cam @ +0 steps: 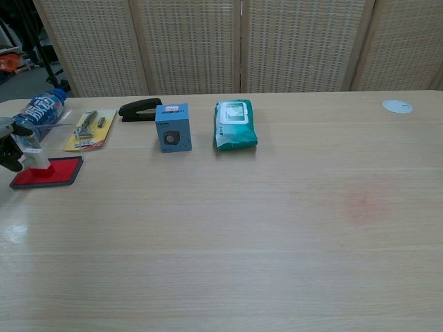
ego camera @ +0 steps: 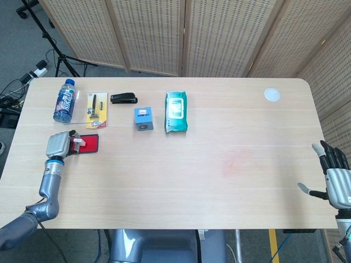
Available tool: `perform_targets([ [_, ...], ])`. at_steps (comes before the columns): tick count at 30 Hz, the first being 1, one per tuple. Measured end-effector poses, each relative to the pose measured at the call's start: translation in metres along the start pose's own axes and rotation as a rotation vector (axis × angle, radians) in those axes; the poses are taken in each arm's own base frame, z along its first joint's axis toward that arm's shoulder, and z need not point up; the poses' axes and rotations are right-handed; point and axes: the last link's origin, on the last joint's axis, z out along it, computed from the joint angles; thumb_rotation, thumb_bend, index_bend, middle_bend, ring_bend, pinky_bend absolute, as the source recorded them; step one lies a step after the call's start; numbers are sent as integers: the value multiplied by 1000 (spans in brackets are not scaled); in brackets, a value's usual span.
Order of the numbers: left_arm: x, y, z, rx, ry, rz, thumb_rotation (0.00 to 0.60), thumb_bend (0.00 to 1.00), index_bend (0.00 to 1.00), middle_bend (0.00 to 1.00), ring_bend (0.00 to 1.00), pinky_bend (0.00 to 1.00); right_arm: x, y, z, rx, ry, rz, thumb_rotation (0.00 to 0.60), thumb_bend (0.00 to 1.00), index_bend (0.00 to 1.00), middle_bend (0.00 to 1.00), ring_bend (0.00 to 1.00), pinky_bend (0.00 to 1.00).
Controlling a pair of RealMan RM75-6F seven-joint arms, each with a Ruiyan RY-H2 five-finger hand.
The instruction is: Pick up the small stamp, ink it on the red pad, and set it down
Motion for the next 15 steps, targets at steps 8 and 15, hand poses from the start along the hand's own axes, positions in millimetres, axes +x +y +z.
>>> perform_targets([
  [8, 0, -2, -1, 5, 2, -2, 600, 561, 587, 980, 1000, 1000, 0, 0, 0, 1, 0, 3, 600, 0, 0, 0, 0, 0],
  [15, 6, -3, 0, 1, 19, -15, 600, 560, 587, 980, 1000, 1000, 0, -1, -1, 3, 0, 2, 600, 0, 0, 0, 0, 0],
])
